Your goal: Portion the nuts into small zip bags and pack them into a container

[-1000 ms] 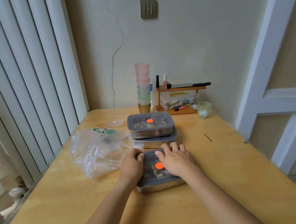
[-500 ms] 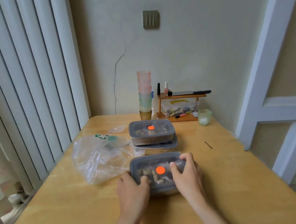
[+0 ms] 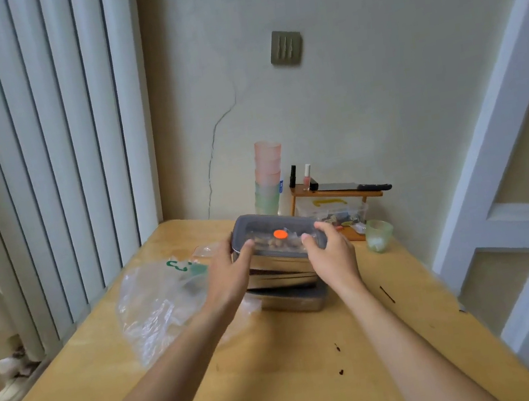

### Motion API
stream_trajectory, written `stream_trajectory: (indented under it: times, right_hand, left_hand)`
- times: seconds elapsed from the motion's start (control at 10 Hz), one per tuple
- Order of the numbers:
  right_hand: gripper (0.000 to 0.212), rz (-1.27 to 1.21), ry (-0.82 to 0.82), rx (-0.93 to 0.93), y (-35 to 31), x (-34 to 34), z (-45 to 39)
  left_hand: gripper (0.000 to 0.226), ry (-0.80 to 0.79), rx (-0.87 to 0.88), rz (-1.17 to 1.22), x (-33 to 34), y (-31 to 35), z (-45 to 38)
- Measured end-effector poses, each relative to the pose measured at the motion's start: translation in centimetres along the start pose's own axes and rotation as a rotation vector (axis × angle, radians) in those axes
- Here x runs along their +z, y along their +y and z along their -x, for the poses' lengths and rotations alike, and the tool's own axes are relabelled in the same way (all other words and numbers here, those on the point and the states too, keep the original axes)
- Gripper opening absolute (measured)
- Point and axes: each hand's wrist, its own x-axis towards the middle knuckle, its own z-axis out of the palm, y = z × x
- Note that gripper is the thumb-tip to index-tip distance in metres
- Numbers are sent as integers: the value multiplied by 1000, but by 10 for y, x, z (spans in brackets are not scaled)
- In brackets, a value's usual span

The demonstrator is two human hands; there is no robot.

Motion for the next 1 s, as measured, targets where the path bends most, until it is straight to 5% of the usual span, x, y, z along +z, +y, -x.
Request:
stream_trajectory:
  times: [0.2, 0.4, 0.6, 0.7, 0.9, 1.0]
  right_hand:
    - [49, -59, 63, -15, 24, 10, -4]
    - [65, -272, 126, 62, 29, 20, 28]
    - [81, -573, -17, 263, 44, 31, 30]
    - [92, -618, -38, 291, 46, 31, 28]
    - [76, -594, -10, 345, 38, 27, 43]
    - [101, -539, 16, 361, 29, 16, 38]
  left_hand:
    - [48, -228, -155, 65, -3, -36, -26]
    - [60, -270, -193, 126, -1, -44, -35]
    - [82, -320, -282, 166, 4, -57, -30]
    - [82, -336, -267, 174, 2, -54, -21]
    - [60, -323, -172, 78, 0, -57, -4]
    - [60, -266, -156, 26, -5, -38, 6]
